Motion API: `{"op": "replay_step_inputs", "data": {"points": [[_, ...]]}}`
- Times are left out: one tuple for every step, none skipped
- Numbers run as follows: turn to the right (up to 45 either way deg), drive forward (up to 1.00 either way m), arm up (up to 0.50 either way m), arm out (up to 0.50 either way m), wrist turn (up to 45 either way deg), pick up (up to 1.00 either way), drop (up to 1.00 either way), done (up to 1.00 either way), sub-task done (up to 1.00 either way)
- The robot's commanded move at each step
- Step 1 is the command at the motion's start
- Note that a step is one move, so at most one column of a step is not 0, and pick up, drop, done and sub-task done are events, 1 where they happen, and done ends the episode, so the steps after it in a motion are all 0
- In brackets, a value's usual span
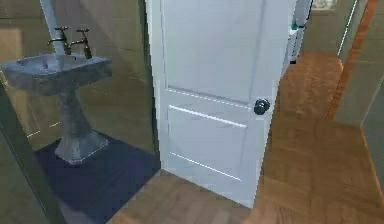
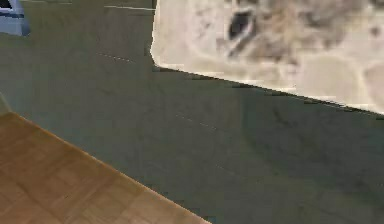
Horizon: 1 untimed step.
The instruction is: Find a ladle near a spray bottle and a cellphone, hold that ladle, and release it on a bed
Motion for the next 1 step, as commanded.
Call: {"op": "replay_step_inputs", "data": {"points": [[36.0,0.0,0.0,0.0,0.0,0.0,0.0,0.0,0.0]]}}
